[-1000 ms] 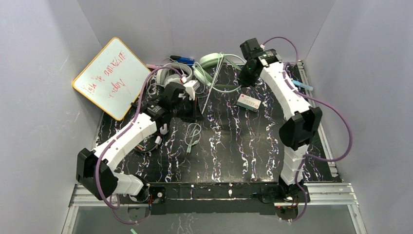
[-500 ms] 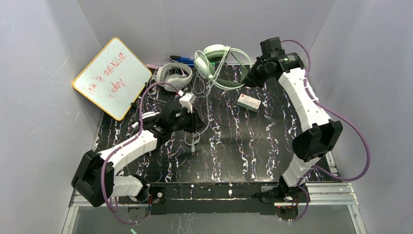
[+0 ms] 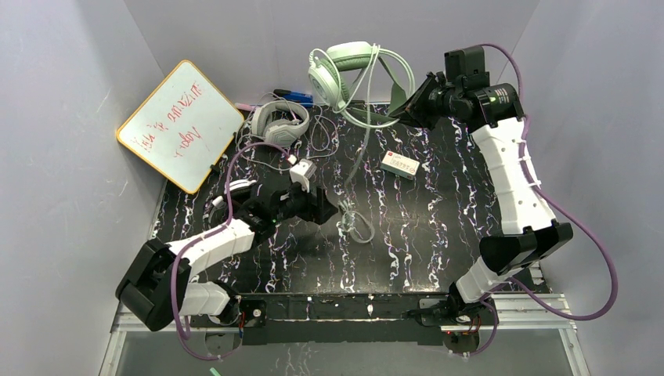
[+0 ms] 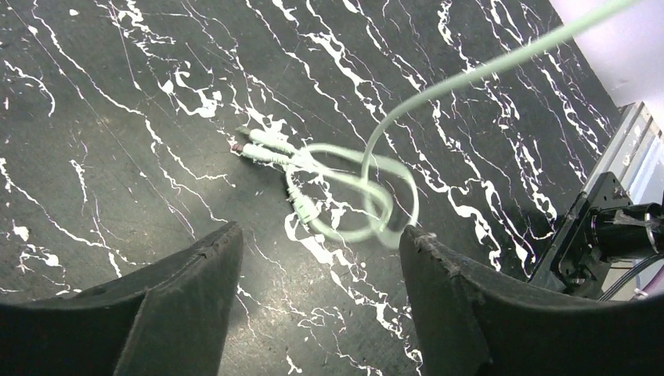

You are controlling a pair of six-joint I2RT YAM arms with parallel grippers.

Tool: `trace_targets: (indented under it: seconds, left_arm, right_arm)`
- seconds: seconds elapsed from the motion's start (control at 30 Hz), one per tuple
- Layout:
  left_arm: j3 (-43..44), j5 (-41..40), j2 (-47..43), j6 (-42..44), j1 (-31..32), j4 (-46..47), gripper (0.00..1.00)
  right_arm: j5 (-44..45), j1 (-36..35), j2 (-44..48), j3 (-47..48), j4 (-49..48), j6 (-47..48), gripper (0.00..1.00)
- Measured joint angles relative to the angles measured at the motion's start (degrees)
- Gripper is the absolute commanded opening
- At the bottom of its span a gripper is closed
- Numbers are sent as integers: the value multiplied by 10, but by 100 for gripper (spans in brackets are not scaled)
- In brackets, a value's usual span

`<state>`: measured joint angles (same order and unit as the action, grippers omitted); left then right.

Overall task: Wrap the headphones
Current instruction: Wrap the headphones cable around the headphones.

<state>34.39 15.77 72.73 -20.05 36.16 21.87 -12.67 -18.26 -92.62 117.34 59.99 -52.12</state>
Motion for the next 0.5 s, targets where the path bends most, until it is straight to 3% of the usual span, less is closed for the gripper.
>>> trace_targets:
  seconds: [0.3,0.5]
  left_arm:
    - [-31,0,-12,16,13,21,74]
    - [-42,-19,-21,16,56,44,75]
  right_arm:
    - [-10,9,1,13,5,0,1]
    - [-9,10,1,14,6,0,1]
